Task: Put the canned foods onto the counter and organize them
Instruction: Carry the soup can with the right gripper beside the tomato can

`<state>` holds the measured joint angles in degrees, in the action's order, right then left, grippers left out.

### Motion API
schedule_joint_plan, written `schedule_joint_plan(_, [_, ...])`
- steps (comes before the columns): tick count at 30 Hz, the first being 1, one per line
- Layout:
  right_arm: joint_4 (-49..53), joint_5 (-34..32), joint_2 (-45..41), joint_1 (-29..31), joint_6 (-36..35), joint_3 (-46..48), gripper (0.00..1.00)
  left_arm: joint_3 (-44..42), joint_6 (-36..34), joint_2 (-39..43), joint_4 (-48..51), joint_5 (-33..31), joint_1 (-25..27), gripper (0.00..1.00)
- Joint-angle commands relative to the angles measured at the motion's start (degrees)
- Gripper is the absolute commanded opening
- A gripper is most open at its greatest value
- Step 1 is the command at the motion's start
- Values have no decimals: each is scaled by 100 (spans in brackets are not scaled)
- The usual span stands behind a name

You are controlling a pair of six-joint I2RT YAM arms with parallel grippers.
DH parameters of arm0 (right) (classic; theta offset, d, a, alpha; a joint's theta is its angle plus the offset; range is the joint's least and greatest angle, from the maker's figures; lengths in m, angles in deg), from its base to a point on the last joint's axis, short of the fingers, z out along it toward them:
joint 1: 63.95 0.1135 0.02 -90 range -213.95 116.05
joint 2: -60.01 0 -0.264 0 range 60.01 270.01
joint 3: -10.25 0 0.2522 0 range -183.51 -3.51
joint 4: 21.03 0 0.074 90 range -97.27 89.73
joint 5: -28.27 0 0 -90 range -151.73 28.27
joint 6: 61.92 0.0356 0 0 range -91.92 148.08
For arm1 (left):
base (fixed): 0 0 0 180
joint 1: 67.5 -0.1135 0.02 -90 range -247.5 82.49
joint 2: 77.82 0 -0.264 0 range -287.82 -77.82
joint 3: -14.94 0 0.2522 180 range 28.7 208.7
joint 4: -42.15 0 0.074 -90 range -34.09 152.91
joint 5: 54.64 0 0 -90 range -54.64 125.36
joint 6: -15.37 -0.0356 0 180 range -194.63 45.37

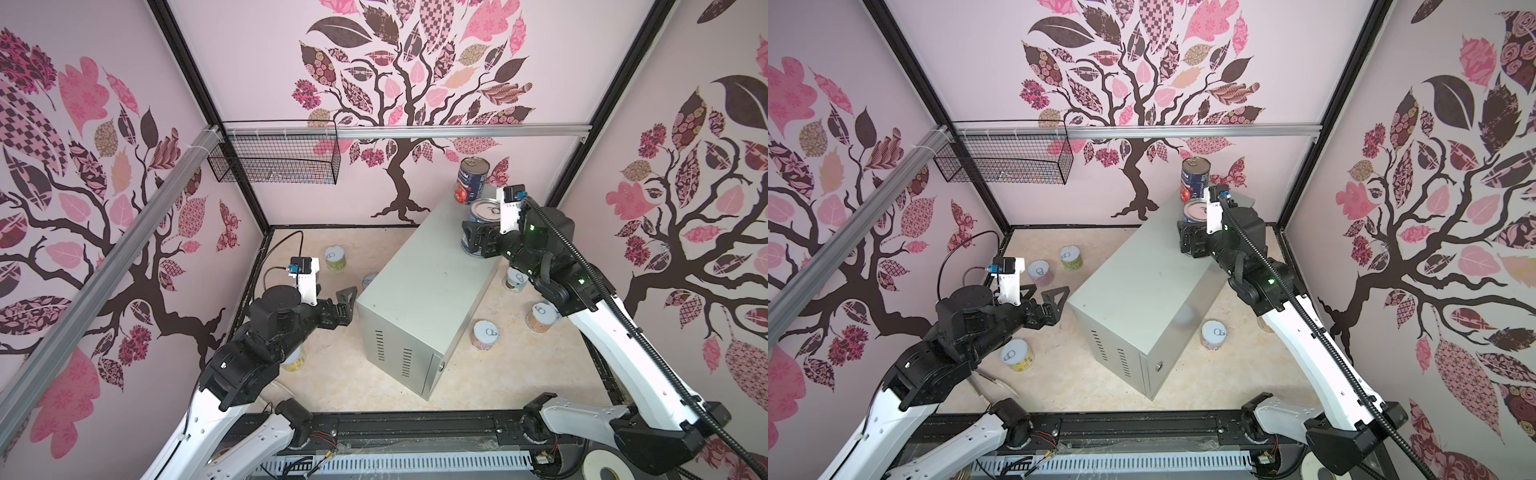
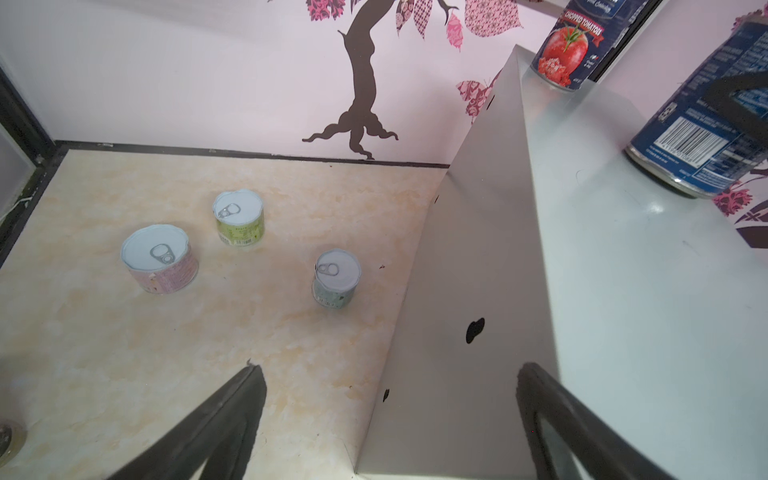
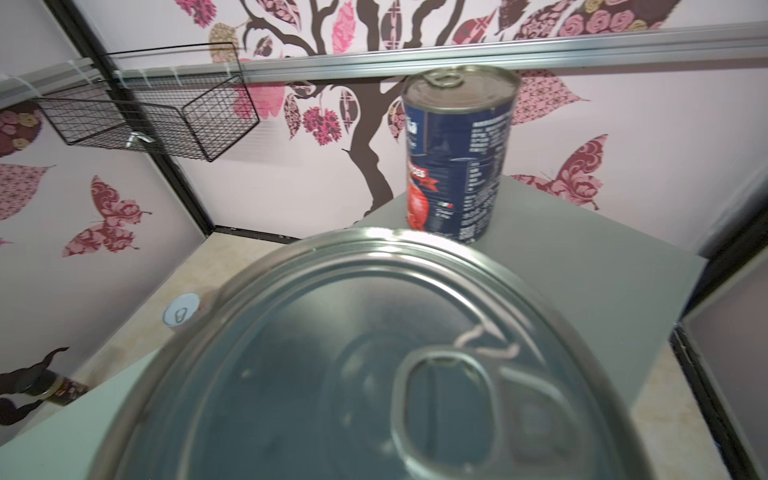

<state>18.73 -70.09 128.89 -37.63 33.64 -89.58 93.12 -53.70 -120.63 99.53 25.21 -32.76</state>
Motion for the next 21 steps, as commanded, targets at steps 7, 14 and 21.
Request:
schedule_joint_plan(7, [-362, -551, 145, -433, -220, -748, 68, -96, 87, -62, -468, 43, -29, 98])
schedule_joint_plan(14, [-692, -853, 626, -824, -462, -1034, 66, -244, 44, -8, -434, 16, 65, 98])
schedule_joint_plan(21, [-1045, -414, 1090, -1456, -300, -1214, 65, -255, -106, 106, -266, -322, 198, 98])
